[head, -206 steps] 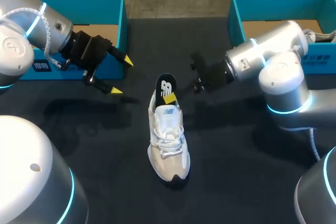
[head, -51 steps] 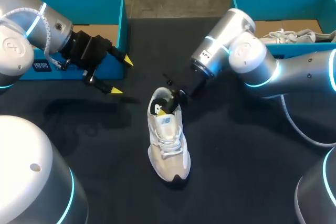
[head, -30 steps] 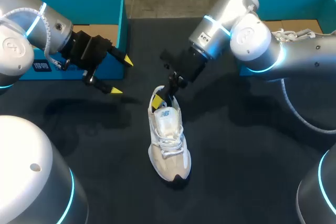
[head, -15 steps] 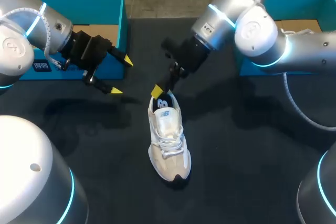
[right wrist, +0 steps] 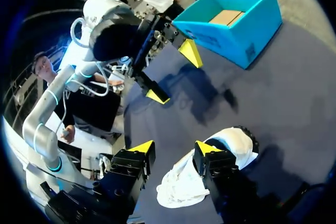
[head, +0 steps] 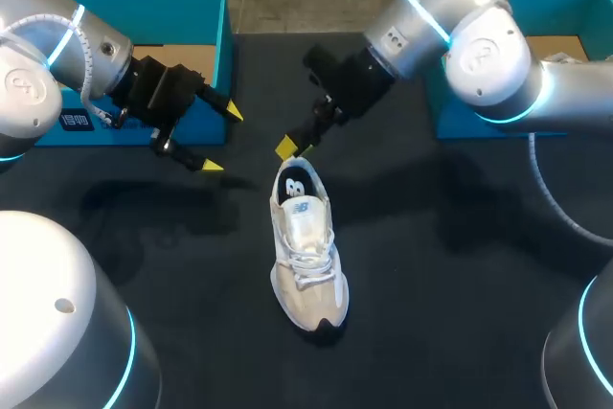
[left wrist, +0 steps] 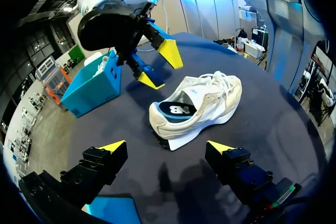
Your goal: Take the shoe out of the shoebox, open the shoe tongue, remove and reinsert the insole, then place the shoe into the shoebox
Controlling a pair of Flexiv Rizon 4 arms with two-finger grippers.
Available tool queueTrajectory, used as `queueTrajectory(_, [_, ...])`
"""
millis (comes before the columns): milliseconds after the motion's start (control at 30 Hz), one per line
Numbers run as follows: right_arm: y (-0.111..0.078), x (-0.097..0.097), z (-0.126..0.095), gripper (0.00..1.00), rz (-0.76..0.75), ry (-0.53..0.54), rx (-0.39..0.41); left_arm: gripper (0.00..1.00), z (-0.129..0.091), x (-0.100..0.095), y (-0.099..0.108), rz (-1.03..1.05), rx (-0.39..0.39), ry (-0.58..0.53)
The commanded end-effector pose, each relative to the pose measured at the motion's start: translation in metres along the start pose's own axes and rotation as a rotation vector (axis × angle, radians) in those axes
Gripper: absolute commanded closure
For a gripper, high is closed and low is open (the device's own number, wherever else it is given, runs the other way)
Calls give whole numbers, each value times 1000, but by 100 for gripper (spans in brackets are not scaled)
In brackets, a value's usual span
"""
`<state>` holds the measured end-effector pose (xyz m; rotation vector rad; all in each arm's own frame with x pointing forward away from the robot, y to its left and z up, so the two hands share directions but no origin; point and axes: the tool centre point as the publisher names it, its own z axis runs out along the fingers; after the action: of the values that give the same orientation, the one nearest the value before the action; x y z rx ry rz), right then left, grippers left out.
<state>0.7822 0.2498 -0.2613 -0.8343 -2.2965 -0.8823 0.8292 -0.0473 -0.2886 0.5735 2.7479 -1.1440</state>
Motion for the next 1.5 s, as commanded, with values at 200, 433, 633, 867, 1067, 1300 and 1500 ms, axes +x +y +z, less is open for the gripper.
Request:
queueTrajectory(200, [-4,11,-1,84,5,-10,-116,0,0,0,0,0,-3,2])
queueTrajectory(433, [9,18,-8,100,-35,20,-242,0,0,0,0,0,-3,2])
queueTrajectory(633, [9,18,-8,100,-35,20,-242,0,0,0,0,0,-3,2])
queueTrajectory(867, [6,11,-11,100,17,-5,-182,0,0,0,0,0,-3,2])
queueTrajectory(1067, [6,9,-11,100,22,-15,-180,0,0,0,0,0,-3,2])
queueTrajectory(1300, [6,9,-11,100,22,-15,-180,0,0,0,0,0,-3,2])
queueTrajectory(1500, [3,7,-11,100,80,-85,-172,0,-7,-2,1,-45,-36,-4])
